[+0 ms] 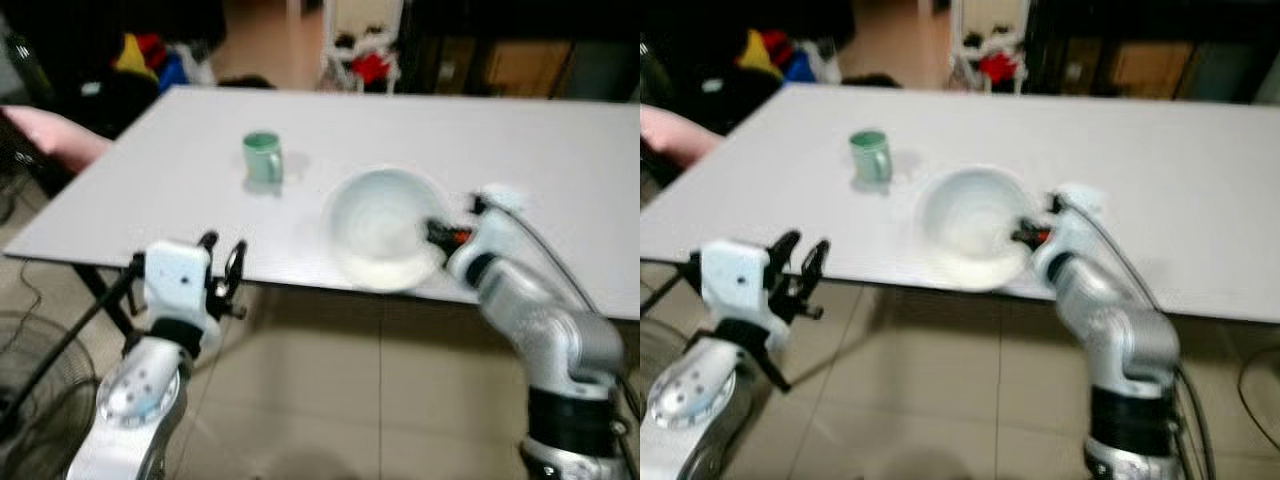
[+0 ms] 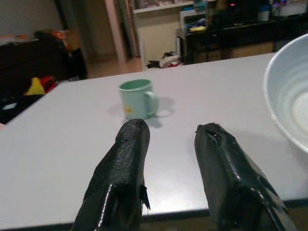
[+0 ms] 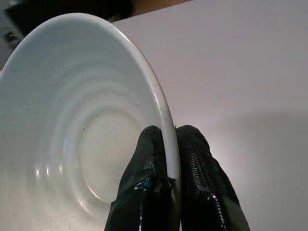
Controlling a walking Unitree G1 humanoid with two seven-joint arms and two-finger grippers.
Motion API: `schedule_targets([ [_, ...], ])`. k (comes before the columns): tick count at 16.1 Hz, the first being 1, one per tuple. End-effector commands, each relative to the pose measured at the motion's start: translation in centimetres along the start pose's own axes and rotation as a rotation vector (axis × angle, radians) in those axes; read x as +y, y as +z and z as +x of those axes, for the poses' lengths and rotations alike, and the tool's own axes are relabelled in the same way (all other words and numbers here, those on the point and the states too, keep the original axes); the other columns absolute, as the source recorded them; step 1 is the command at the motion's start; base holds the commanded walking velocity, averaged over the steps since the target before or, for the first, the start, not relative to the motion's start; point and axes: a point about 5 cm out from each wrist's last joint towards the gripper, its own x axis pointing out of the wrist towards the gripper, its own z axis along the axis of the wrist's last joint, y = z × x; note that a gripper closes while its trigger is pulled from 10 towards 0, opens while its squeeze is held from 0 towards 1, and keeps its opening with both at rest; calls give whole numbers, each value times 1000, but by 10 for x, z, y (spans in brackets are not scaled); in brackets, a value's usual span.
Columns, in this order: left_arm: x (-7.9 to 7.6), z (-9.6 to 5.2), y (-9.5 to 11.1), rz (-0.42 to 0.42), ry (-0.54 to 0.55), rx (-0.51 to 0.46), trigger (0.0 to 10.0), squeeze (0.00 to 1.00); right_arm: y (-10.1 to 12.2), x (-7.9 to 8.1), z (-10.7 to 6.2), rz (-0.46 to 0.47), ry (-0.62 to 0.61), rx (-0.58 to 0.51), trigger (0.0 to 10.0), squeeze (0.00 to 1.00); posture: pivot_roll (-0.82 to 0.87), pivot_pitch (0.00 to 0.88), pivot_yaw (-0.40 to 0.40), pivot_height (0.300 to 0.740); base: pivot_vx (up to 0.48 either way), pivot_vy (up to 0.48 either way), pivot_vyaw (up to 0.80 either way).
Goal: Setting the table
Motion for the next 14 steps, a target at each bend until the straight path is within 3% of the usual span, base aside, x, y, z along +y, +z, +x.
schedule_targets([
  [1, 4, -1, 0, 15, 8, 4, 10000, 0, 3, 17, 5, 2, 66, -2, 10000, 0, -44, 0, 43, 740, 322, 0, 0],
  [7, 3, 3, 1, 19, -16, 2, 10000, 0, 11, 13, 19, 92, 88, 13, 10000, 0, -42, 0, 53, 740, 309, 0, 0],
  [11, -2, 3, -5, 33, -79, 50, 10000, 0, 10, 7, 31, 100, 73, 118, 10000, 0, -41, 0, 52, 740, 296, 0, 0],
  [14, -7, 6, -7, 28, -150, 76, 10000, 0, 8, -1, 42, 217, 28, 186, 10000, 0, -34, 0, 50, 740, 0, 0, 0],
])
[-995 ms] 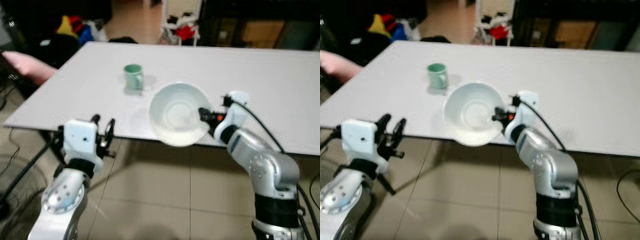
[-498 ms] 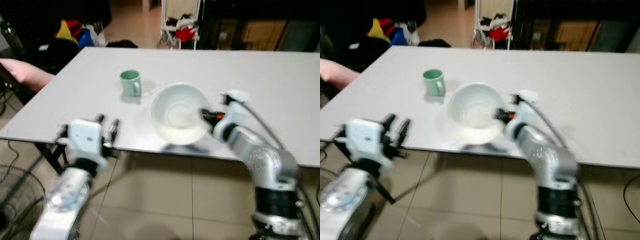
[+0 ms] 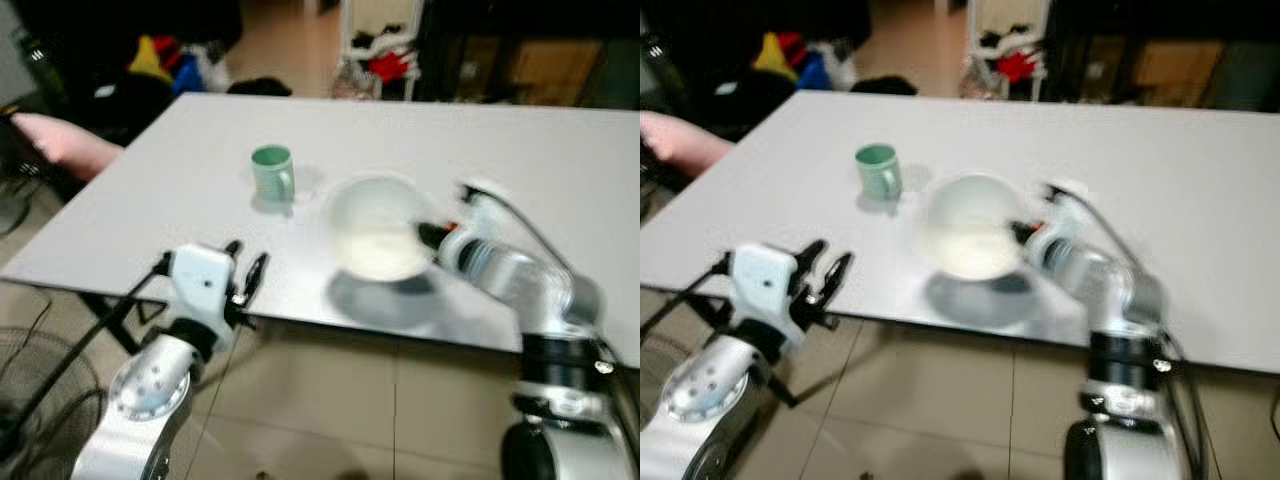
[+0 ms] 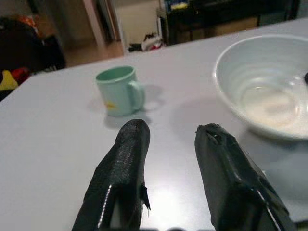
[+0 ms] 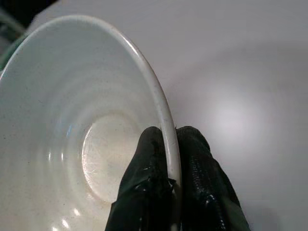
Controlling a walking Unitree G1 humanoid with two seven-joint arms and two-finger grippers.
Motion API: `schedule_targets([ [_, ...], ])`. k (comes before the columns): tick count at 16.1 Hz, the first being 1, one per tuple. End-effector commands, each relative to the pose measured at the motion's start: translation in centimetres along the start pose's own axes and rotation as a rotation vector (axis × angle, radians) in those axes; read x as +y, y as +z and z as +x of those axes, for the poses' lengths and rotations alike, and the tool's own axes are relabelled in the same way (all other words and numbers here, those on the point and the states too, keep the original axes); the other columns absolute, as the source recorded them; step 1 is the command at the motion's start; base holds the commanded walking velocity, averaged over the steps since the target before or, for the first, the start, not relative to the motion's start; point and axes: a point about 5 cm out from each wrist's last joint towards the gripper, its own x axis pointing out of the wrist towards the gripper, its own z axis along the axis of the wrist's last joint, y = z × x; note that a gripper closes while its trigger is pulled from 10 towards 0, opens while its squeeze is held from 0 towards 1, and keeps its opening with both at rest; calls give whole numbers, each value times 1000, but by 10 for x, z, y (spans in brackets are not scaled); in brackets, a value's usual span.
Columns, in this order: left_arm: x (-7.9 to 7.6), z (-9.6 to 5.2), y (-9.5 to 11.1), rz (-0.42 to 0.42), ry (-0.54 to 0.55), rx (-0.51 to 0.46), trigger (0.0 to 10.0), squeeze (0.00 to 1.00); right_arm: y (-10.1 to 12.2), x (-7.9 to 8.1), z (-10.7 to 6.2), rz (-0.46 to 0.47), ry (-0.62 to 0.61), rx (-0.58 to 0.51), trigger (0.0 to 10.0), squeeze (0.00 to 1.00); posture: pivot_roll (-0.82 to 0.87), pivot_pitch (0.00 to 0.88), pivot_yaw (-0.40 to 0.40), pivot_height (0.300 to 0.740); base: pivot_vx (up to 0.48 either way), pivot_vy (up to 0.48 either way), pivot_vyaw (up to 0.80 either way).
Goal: Setting the table
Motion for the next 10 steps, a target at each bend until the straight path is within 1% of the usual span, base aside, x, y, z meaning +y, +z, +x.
schedule_targets([
  [1, 1, 0, -2, 13, -42, 28, 10000, 0, 9, 19, 6, 28, 59, -8, 10000, 0, -35, 0, 51, 740, 0, 0, 0],
  [2, -3, 0, -3, 20, -88, 39, 10000, 0, 11, 19, 10, 57, 62, 5, 10000, 0, -36, 0, 53, 740, 0, 0, 0],
  [4, -9, 0, -4, 15, -161, 50, 10000, 0, 11, 19, 19, 63, 56, 43, 10000, 0, -35, 0, 54, 740, 0, 0, 0],
  [6, -14, 0, -3, 19, -223, 59, 10000, 0, 10, 17, 28, 103, 42, 79, 10000, 0, -32, 0, 55, 740, 0, 0, 0],
  [8, -19, -2, -2, 9, -296, 85, 10000, 0, 18, 13, 35, 127, -23, 69, 10000, 0, -30, 0, 54, 740, 0, 0, 0],
  [10, -20, -3, -2, 6, -317, 92, 10000, 0, 22, 9, 37, 150, -45, 78, 10000, 0, -28, 0, 51, 740, 0, 0, 0],
])
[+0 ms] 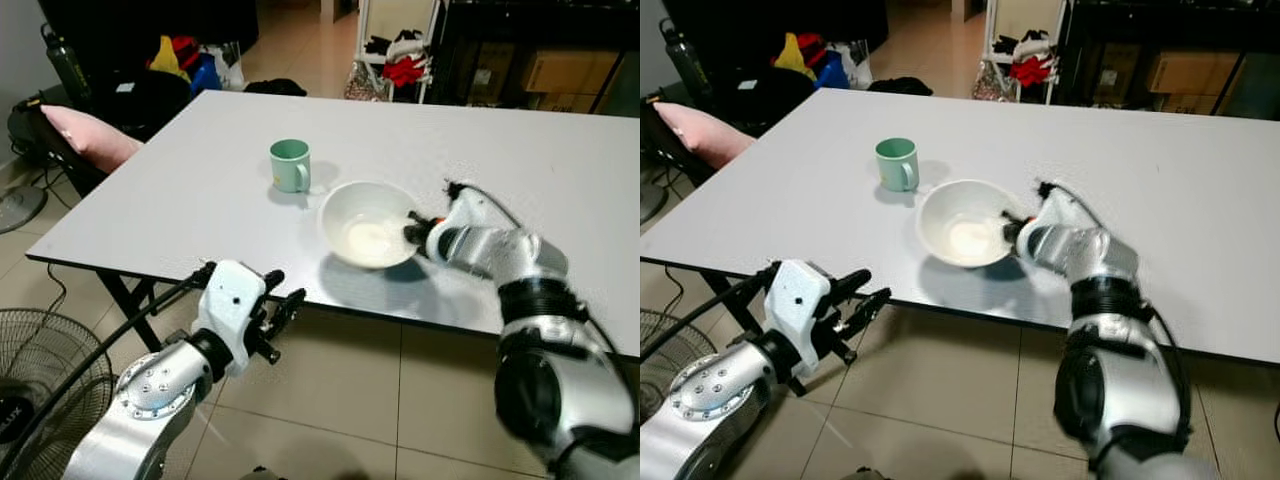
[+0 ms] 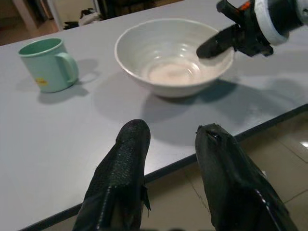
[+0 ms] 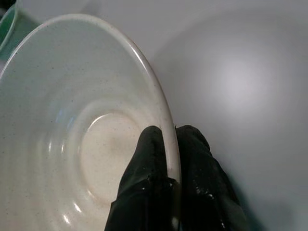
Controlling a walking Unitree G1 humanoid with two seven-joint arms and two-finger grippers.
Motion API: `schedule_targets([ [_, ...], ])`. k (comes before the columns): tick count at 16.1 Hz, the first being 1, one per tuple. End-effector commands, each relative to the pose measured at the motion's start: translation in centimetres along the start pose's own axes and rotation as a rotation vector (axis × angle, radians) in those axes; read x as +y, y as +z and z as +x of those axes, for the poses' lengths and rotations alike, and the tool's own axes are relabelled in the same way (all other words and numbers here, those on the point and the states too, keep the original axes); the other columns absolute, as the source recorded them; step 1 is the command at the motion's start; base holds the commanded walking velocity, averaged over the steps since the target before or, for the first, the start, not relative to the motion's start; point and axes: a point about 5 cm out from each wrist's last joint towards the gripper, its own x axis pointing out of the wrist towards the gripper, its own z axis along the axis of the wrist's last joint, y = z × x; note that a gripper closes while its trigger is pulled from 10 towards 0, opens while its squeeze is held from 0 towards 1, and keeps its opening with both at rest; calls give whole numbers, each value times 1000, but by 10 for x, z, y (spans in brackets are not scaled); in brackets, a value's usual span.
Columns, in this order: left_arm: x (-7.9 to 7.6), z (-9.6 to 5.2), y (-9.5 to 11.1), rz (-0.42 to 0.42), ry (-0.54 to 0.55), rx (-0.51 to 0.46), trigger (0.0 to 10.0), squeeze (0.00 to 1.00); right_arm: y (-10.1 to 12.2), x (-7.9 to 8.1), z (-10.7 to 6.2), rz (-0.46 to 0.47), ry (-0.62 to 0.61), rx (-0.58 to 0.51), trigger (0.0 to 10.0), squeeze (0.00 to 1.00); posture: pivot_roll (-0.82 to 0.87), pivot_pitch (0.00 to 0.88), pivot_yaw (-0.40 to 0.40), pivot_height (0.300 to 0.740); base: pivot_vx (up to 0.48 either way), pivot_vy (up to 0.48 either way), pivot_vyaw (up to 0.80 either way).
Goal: Setting the table
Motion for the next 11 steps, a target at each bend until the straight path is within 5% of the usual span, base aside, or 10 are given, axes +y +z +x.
schedule_targets([
  [1, -1, 0, 4, 15, -19, -5, 10000, 0, 11, 5, -1, 19, 8, -31, 10000, 0, -27, 0, 51, 740, 0, 0, 0],
  [5, -1, -1, 4, 24, -26, 3, 10000, 0, 10, -3, 2, 77, -23, -4, 10000, 90, -29, 0, 52, 740, 0, 0, 0],
  [6, -1, 0, 4, 25, -30, 7, 10000, 0, 8, -4, 3, 87, -32, 4, 10000, 357, -28, 0, 52, 740, 0, 0, 0],
  [7, 0, 0, 4, 24, -32, 8, 10000, 0, 9, -4, 4, 89, -46, 4, 10000, 1000, -29, 0, 52, 740, 0, 0, 0],
  [11, 1, 0, 6, 21, -21, -3, 10000, 0, 21, -6, 1, 133, -59, -42, 10000, 1000, -34, 0, 52, 740, 0, 0, 0],
])
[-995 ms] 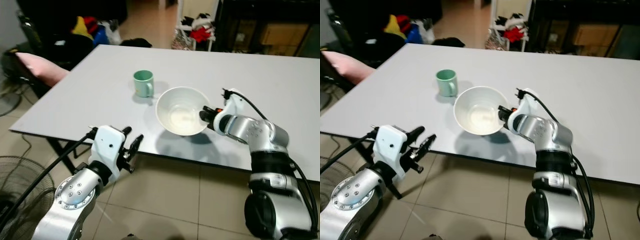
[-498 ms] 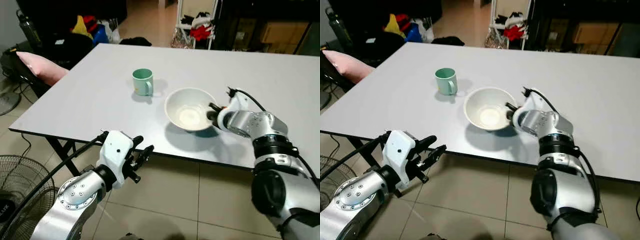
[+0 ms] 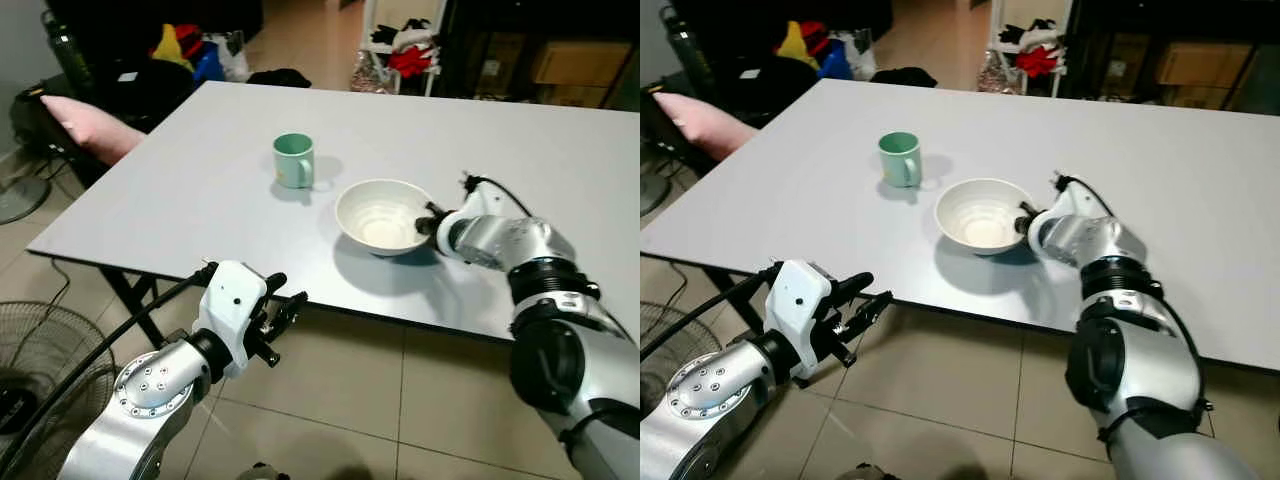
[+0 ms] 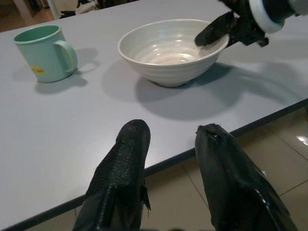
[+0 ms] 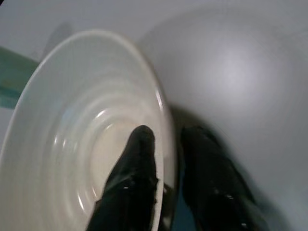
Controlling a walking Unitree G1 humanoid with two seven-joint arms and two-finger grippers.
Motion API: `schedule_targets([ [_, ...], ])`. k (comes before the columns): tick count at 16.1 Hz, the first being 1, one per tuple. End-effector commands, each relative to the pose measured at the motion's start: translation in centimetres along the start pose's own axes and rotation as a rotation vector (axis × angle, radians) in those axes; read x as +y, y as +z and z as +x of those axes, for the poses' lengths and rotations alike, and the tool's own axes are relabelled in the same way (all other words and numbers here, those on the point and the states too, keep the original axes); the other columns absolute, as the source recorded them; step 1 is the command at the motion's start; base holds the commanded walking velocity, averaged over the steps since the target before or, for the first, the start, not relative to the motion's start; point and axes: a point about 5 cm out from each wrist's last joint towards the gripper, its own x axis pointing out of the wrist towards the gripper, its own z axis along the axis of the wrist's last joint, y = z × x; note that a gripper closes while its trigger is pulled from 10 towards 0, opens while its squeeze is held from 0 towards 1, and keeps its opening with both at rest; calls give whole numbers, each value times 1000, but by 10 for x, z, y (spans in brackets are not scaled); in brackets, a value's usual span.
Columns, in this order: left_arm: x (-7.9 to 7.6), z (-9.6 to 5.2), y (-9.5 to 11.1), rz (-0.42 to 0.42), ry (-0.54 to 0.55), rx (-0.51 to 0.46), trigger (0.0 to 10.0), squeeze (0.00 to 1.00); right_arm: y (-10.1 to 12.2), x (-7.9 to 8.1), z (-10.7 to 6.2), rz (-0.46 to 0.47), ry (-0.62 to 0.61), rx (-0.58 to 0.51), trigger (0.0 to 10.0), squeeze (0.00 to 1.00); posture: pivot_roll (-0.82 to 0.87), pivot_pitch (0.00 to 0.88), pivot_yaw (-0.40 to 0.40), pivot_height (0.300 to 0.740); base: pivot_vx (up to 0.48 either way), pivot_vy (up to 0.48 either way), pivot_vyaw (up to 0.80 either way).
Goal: Setting the table
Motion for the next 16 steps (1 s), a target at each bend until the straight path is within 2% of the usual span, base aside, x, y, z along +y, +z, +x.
schedule_targets([
  [1, 1, 0, 7, 17, 4, -21, 10000, 0, 13, 8, -5, 7, 21, -35, 10000, 1000, -35, 0, 51, 740, 0, 0, 0],
  [3, 2, 0, 7, 13, 10, -27, 10000, 0, 23, 10, -12, 8, 40, -41, 10000, 1000, -40, 0, 52, 740, 0, 0, 0],
  [6, 3, -1, 8, 1, 26, -41, 10000, 0, 33, 4, -25, -12, 44, -40, 10000, 1000, -45, 0, 53, 740, 0, 0, 0],
  [7, 3, -2, 8, -48, 42, -64, 10000, 0, 39, 5, -36, -39, 72, -70, 10000, 0, -54, 0, 64, 740, 0, 0, 0],
  [9, 2, -4, 8, -81, 52, -82, 10000, 0, 43, 6, -52, -59, 117, -105, 10000, 0, -60, 0, 75, 740, 0, 0, 0],
  [10, 6, -5, 9, -65, 116, -103, 10000, 0, 47, 10, -67, -77, 188, -182, 10000, 0, -64, 0, 83, 740, 0, 0, 0],
  [11, 7, -5, 9, -58, 130, -106, 10000, 0, 47, 11, -70, -81, 202, -198, 10000, 0, -68, 0, 92, 740, 0, 0, 0],
  [12, 12, -6, 7, -63, 203, -96, 10000, 388, 46, 13, -79, -166, 224, -283, 10000, 0, -74, 0, 101, 740, 0, 0, 0],
  [13, 18, -7, 3, -67, 290, -81, 10000, 843, 37, 21, -93, -346, 261, -414, 10000, 0, -76, 0, 107, 740, 0, 0, 0],
  [14, 20, -9, 2, -64, 331, -82, 10000, 1000, 20, 23, -102, -490, 273, -479, 10000, 106, -77, 0, 114, 740, 0, 0, 0],
  [15, 20, -12, 3, -65, 367, -96, 10000, 1000, 2, 25, -106, -586, 305, -507, 10000, 1000, -78, 0, 113, 740, 0, 0, 0],
  [16, 20, -16, 3, -72, 420, -111, 10000, 1000, -17, 26, -111, -648, 337, -507, 10000, 1000, -80, 0, 110, 740, 0, 0, 0],
])
